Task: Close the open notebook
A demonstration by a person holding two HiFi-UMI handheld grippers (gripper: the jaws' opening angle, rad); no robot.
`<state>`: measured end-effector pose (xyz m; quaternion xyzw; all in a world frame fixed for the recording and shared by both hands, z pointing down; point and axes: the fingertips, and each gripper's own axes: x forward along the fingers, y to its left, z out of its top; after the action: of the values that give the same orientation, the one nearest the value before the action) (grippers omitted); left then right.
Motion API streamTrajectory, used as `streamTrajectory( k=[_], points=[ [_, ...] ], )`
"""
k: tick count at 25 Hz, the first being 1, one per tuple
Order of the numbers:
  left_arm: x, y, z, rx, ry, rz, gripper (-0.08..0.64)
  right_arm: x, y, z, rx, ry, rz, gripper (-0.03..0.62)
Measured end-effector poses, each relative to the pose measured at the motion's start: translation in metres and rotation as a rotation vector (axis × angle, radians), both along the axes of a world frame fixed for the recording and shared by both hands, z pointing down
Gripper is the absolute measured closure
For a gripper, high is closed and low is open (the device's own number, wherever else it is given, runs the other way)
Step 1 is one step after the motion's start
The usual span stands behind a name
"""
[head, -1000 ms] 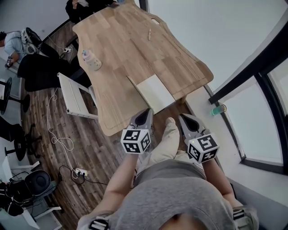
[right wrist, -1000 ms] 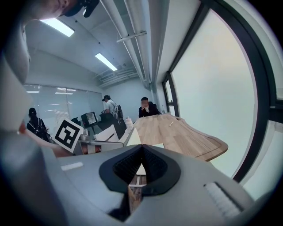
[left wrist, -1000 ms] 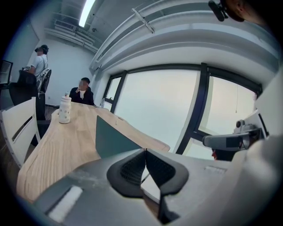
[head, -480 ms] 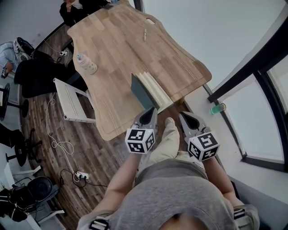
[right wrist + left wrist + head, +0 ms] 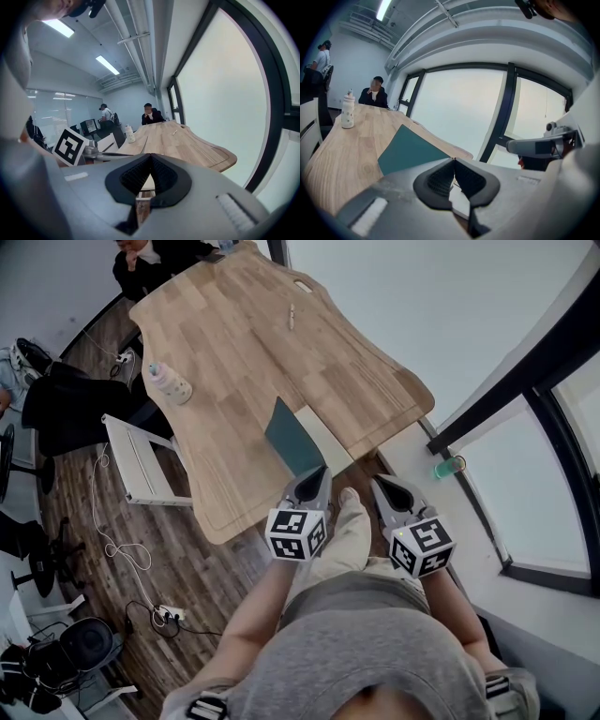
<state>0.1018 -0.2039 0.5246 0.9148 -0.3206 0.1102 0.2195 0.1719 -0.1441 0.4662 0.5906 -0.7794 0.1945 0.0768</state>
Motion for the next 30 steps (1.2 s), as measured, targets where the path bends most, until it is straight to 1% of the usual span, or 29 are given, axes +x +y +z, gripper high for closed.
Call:
streamTrajectory(
  k=[8,15,19,26,30],
  points=[
    [0.029,-0.007,0.018,-0.048,-0.027,0.038,0.549,0.022,-0.014,0.002,-0.012,0.001,0.024,0.591],
    [0.051,-0.012,0.039,-0.091,-0.072,0.067,0.549,0.038,-0.027,0.006,-0.026,-0.007,0.033,0.591],
    [0.059,-0.015,0.051,-0.117,-0.095,0.060,0.549,0.042,-0.032,0.011,-0.035,-0.014,0.034,0.591],
    [0.076,-0.018,0.077,-0.150,-0.169,0.062,0.546,0.053,-0.036,0.021,-0.063,-0.023,0.039,0.591],
    [0.082,-0.019,0.093,-0.178,-0.194,0.060,0.545,0.059,-0.039,0.026,-0.078,-0.026,0.042,0.591]
  ],
)
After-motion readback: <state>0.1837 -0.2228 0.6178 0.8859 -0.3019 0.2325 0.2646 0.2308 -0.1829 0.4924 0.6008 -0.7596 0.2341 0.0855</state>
